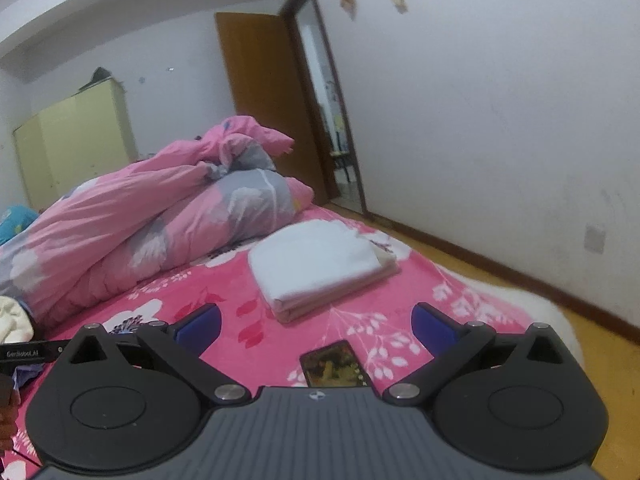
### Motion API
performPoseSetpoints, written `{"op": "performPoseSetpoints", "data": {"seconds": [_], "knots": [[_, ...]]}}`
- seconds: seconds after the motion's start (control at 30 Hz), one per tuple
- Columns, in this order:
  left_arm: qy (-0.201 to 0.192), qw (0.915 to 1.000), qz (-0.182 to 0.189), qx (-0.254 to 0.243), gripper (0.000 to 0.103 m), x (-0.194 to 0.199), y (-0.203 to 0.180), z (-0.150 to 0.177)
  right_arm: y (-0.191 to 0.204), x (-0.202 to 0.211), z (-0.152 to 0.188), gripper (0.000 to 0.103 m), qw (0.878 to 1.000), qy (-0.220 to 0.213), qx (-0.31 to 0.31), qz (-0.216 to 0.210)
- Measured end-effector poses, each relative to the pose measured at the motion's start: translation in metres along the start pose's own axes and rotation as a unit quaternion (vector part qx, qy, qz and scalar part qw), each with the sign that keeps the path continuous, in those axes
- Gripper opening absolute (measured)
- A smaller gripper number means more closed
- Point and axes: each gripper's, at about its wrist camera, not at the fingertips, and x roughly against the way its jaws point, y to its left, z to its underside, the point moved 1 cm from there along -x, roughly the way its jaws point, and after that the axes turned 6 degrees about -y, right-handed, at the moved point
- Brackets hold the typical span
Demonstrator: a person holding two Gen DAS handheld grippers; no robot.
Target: Fold clothes
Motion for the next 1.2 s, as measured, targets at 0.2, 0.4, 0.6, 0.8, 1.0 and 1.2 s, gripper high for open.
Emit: {"op": "performPoseSetpoints", "data": {"seconds": [0.2,0.4,0.6,0.8,1.0,1.2], "knots": [[-0.015,0.9988,-0.030,-0.037,0.103,-0.006,-0.014,0.002,-0.009,-0.005,0.008,0.103,1.000,0.007,-0.023,0.015],[-0.038,0.9969,-0.046,-0.051,0.103,-0.008,-0.022,0.004,-0.008,-0.015,0.013,0.103,0.999,0.019,-0.025,0.024],[-0.078,0.9953,-0.027,-0.051,0.103,-0.005,-0.029,0.006,-0.003,-0.022,0.016,0.103,0.999,0.023,-0.021,0.037],[-0.063,0.9972,-0.001,-0.041,0.103,-0.007,-0.040,0.006,0.006,-0.030,0.020,0.103,0.997,0.035,-0.006,0.069],[-0.034,0.9993,0.002,-0.016,0.103,-0.008,-0.041,0.006,0.026,-0.025,0.025,0.103,0.995,0.028,0.041,0.085],[-0.004,0.9998,-0.014,0.012,0.103,-0.007,-0.045,0.006,0.036,-0.017,0.027,0.103,0.993,0.021,0.061,0.101]]}}
